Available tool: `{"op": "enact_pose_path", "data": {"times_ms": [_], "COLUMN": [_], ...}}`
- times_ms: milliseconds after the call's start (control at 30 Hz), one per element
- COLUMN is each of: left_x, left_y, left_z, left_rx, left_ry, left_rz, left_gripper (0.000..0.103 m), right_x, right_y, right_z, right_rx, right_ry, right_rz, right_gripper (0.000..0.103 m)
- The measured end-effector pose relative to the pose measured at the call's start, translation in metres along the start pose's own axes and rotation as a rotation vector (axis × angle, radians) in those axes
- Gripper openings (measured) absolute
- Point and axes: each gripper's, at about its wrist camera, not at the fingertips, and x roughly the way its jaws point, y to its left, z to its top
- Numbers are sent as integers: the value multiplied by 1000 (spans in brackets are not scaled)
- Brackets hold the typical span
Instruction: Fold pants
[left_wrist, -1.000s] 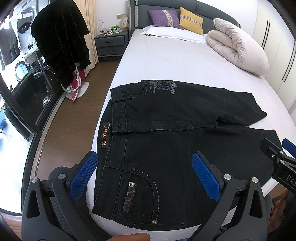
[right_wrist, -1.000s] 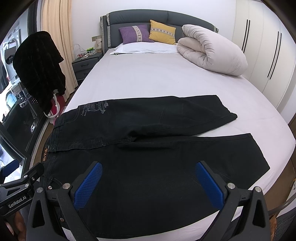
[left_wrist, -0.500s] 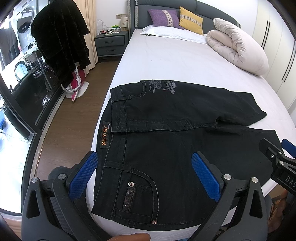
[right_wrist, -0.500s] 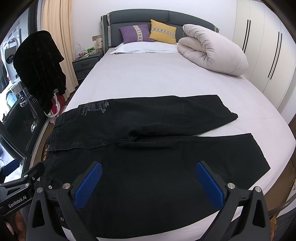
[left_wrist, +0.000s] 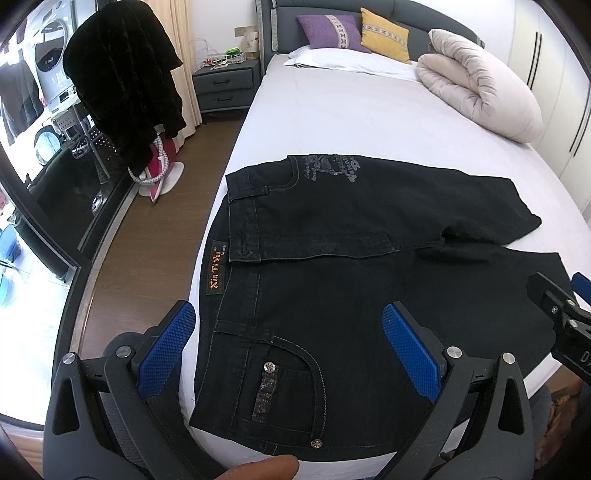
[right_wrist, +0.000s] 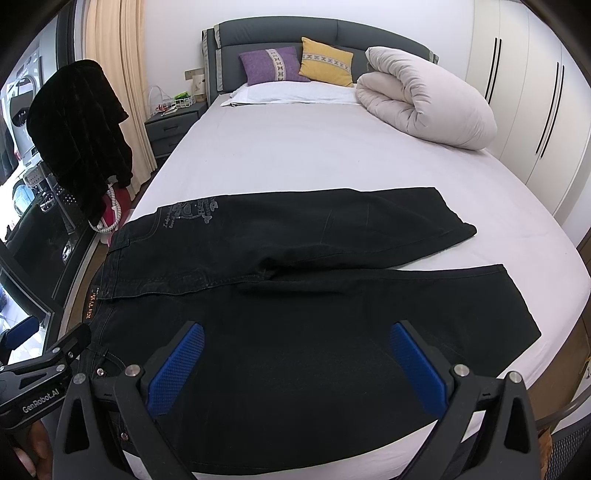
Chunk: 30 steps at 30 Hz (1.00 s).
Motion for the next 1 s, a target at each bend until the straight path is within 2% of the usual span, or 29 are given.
{"op": "enact_pose_path", "data": {"times_ms": [100, 300, 433, 567, 633, 700, 767, 833, 900, 967, 1000], "left_x": [5, 31, 60, 81, 94, 111, 125, 148, 175, 205, 225], "left_y": [3, 19, 22, 17, 11, 9, 9, 6, 0, -9, -12], "left_z": [0, 9, 17, 29, 39, 62, 90, 127, 161, 189, 202], "left_rx": [-10, -50, -23, 29, 61, 73, 85, 142, 239, 369, 427], "left_ry": [-2, 46, 96, 75, 99, 112, 69, 42, 40, 37, 69], "left_rz": [-23, -160, -150, -163, -171, -191, -200, -232, -312, -287, -281], "left_gripper": [103, 103, 103, 103, 103, 103, 103, 103, 103, 103, 103], "right_x": [8, 17, 28, 43, 52, 62, 70, 80, 90, 101, 108], "right_y": [9, 1, 0, -6, -12, -17, -23, -28, -33, -39, -42], "right_z": [-3, -1, 3, 13, 21, 29, 38, 46, 53, 58, 60], "right_rx": [-2, -3, -11, -18, -25, -34, -51, -85, -124, -163, -187], "right_ry": [5, 32, 45, 46, 40, 38, 39, 38, 42, 58, 72], "right_rz": [0, 20, 51, 106, 140, 172, 203, 243, 284, 321, 342], "right_gripper": [103, 103, 103, 103, 103, 103, 103, 101, 95, 91, 88]}}
